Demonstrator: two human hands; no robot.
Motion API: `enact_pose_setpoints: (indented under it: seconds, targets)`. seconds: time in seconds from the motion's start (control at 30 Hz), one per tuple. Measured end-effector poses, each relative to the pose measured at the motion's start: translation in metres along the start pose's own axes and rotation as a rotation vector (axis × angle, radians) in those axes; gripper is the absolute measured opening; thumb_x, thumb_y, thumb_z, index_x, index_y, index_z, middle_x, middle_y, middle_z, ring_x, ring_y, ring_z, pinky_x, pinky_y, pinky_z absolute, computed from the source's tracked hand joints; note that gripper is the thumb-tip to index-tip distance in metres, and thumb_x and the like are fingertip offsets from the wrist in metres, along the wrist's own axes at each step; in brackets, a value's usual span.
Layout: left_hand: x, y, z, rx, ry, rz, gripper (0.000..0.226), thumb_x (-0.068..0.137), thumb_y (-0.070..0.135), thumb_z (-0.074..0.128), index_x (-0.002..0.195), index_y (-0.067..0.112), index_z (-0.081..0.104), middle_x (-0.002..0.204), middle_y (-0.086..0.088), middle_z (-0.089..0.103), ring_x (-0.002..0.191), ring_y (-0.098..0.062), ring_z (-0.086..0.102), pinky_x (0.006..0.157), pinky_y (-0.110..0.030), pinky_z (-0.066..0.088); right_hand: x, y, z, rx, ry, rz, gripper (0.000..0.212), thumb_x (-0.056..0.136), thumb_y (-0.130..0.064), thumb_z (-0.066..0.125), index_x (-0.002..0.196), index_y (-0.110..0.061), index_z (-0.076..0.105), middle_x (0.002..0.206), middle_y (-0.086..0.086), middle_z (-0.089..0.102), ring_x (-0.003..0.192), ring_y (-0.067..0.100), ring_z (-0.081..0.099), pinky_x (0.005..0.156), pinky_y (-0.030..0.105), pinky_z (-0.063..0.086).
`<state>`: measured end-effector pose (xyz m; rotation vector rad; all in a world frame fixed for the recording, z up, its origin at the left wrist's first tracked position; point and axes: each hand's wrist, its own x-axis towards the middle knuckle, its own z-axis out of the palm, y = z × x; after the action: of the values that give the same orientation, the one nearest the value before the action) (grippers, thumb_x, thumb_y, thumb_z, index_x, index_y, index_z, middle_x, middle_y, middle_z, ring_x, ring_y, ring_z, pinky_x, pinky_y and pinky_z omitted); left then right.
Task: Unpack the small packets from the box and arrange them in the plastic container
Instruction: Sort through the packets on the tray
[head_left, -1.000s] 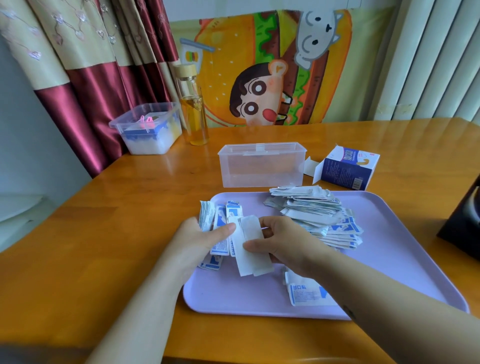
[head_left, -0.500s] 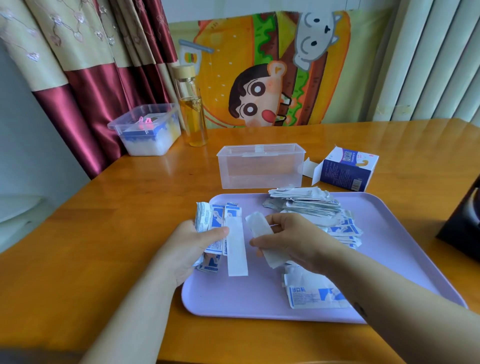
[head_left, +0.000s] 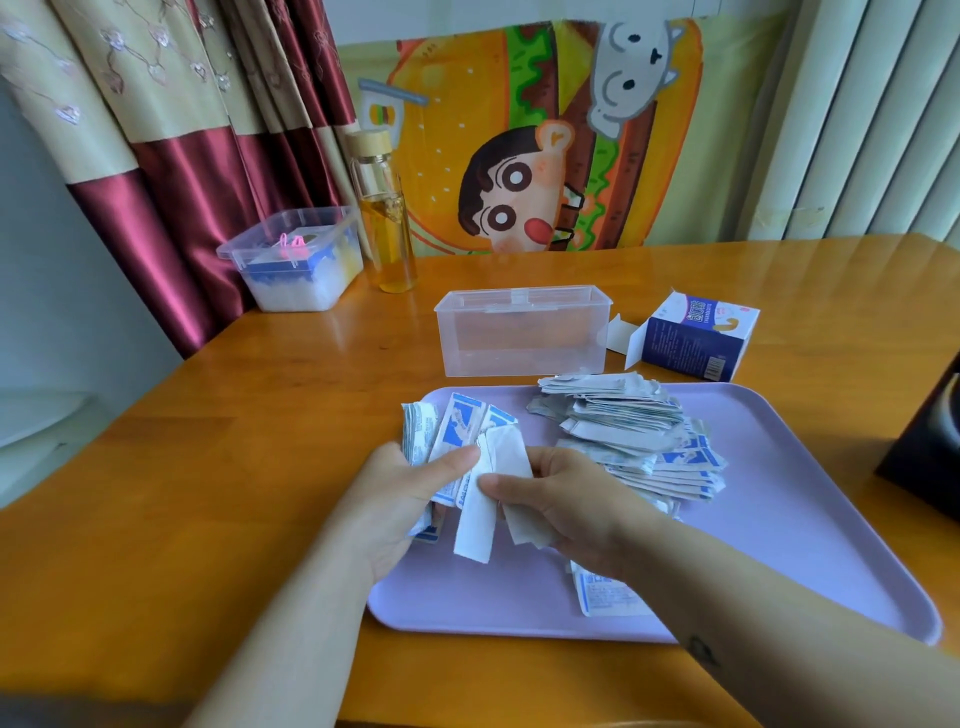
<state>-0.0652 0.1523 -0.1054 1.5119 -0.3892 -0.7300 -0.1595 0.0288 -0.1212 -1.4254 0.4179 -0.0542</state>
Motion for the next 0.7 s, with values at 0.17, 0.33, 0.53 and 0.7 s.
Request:
enact_pose_setpoints:
  seconds: [0.17,0.33,0.53,0.7]
  targets:
    - [-0.004,0.001,0.001,-0.121,-0.118,-0.039,0.036,0.071,0.014,0.066,0.106,0.005,0.064,0.090,-0.012,0.071,0.071,-0.018,0.068,0.053,-0.024,0.052,-0.004,-0.004,-0.006,-0.019,-0.055,0.017,0.014,0.088,-0.008,0.061,0.101,-0.007,0.067,0.080,0.001,0.068,0.061,0.008,0.059,0.049,0.018,0.042]
    - [-0.006,0.001,-0.002,0.004,-0.060,-0.043,0.016,0.086,0.006,0.061,0.102,0.007,0.065,0.088,-0.012,0.072,0.068,-0.017,0.069,0.050,-0.022,0.049,-0.010,-0.010,-0.015,-0.205,-0.001,0.019,0.006,0.085,-0.011,0.065,0.090,-0.012,0.070,0.083,0.007,0.070,0.068,0.016,0.060,0.057,0.027,0.048]
    - [0.002,-0.008,-0.015,0.643,0.057,0.073,0.018,0.082,0.014,0.070,0.097,0.018,0.061,0.093,0.001,0.070,0.080,-0.010,0.066,0.066,-0.023,0.052,-0.011,-0.022,-0.026,-0.217,0.231,-0.112,0.012,0.085,-0.003,0.063,0.076,-0.011,0.063,0.060,0.002,0.060,0.046,0.009,0.056,0.049,0.025,0.044]
    - [-0.001,-0.011,-0.004,1.022,0.196,0.171,0.071,0.080,0.030,0.073,0.140,0.024,0.036,0.123,0.004,0.048,0.100,-0.010,0.048,0.074,-0.018,0.037,-0.007,-0.021,-0.031,-0.141,0.223,-0.111,0.006,0.084,-0.006,0.066,0.079,-0.011,0.066,0.063,0.003,0.063,0.052,0.012,0.058,0.053,0.027,0.044]
